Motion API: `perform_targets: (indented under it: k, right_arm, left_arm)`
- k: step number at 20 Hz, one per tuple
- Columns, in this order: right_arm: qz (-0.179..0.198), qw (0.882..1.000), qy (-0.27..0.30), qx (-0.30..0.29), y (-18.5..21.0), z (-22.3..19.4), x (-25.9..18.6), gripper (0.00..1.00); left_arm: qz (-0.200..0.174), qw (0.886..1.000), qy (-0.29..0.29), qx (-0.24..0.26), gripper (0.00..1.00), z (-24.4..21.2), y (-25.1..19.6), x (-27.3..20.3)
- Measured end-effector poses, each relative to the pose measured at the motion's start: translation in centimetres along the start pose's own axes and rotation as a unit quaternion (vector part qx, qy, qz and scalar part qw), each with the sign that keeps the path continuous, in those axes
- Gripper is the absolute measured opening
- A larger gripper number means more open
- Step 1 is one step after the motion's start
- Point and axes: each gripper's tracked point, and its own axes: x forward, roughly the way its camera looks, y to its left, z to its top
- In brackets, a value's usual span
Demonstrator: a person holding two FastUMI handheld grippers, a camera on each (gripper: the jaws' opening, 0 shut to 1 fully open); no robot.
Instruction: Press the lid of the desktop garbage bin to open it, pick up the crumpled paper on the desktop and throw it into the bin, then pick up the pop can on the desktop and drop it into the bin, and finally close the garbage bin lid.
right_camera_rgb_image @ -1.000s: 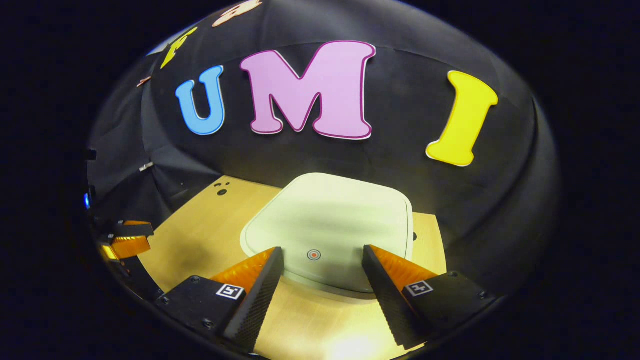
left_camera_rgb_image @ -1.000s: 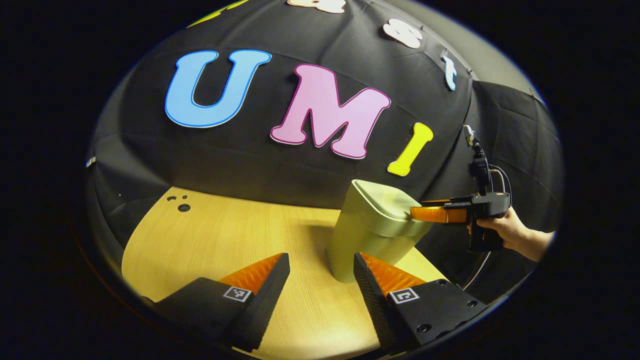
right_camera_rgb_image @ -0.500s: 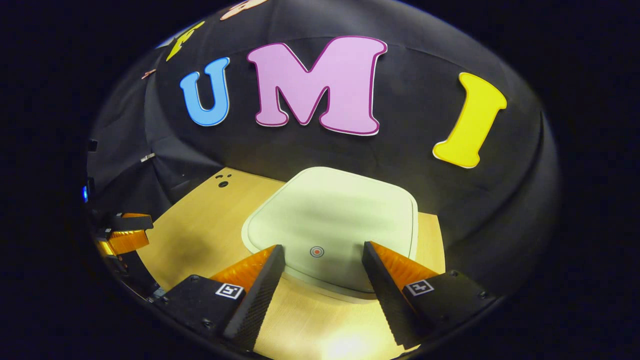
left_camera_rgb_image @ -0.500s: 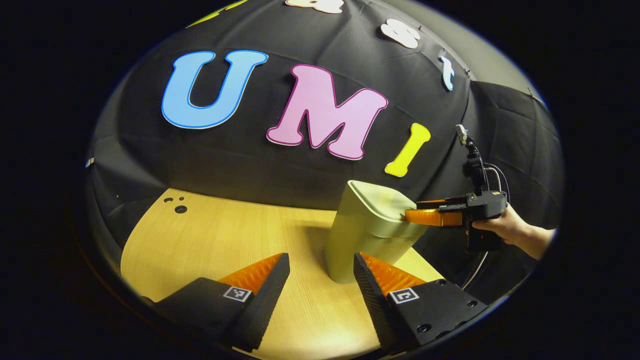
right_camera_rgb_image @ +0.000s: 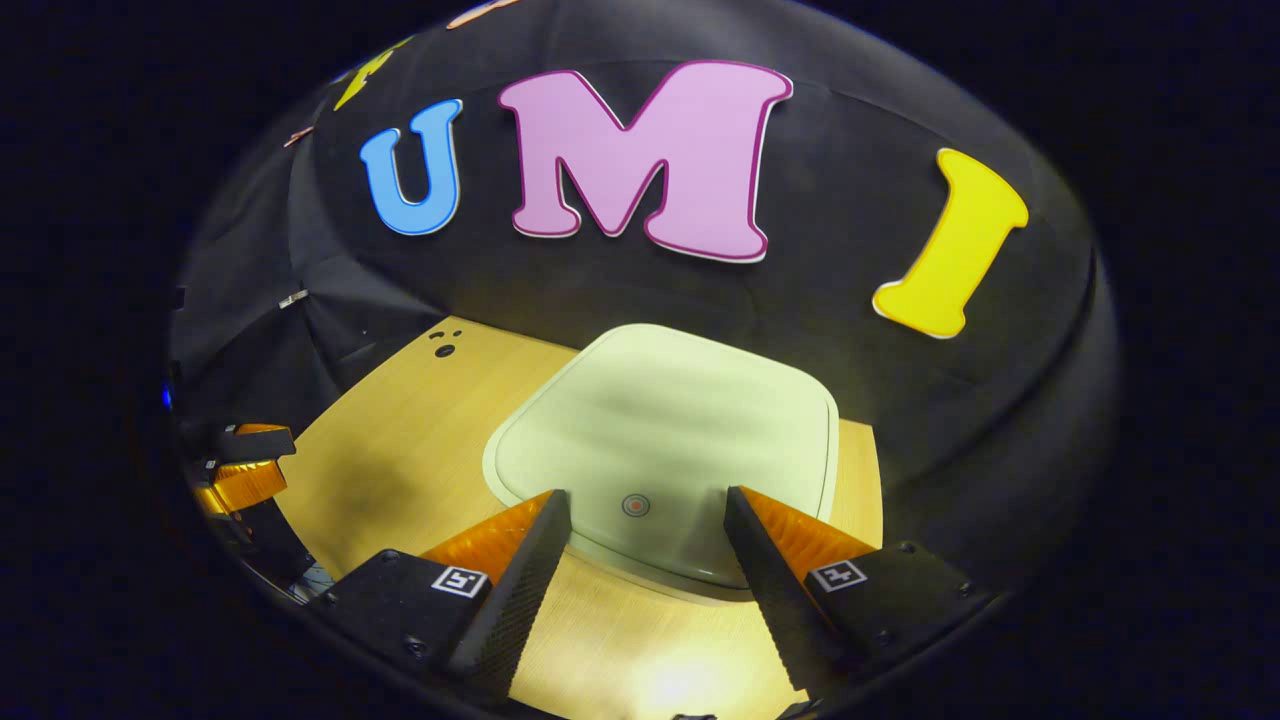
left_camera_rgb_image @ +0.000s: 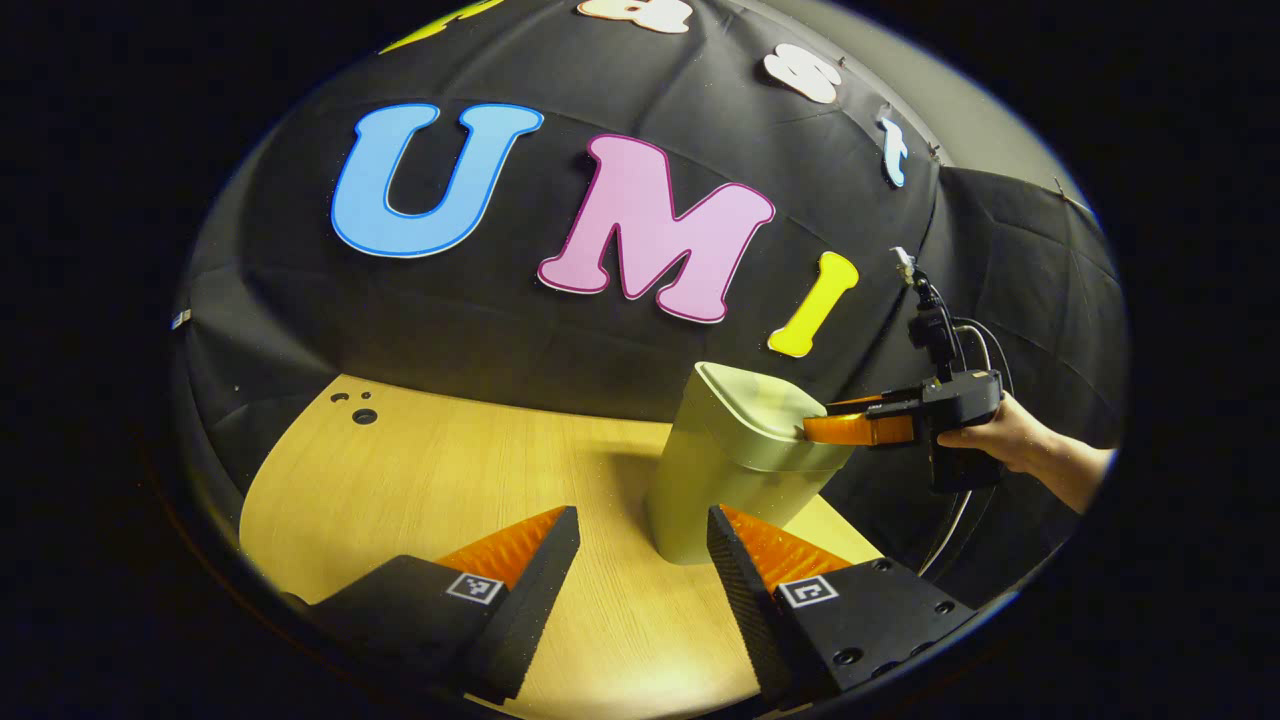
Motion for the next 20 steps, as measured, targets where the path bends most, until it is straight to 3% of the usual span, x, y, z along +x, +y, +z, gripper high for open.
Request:
perform_targets:
  k: [5, 12, 17, 20]
  right_arm:
    - [-0.007, 1.0, -0.005, -0.012, 0.4, 0.1, -0.2, 0.99]
    - [0.0, 0.998, 0.056, -0.005, 1.2, 1.0, 1.5, 0.99]
    - [0.017, 0.986, 0.168, -0.012, 1.5, 0.4, 2.0, 1.0]
    - [0.018, 0.98, 0.198, -0.032, 1.6, 0.0, 2.7, 1.0]
  left_arm:
    - [0.008, 1.0, 0.002, -0.002, 0.85, 0.0, 1.0, -0.4]
    - [0.003, 1.0, 0.004, -0.004, 0.85, 0.3, 0.9, 0.4]
    - [0.002, 1.0, 0.01, -0.011, 0.85, -0.1, 1.5, 1.2]
    - [-0.001, 1.0, 0.005, -0.022, 0.85, 0.0, 1.8, 1.6]
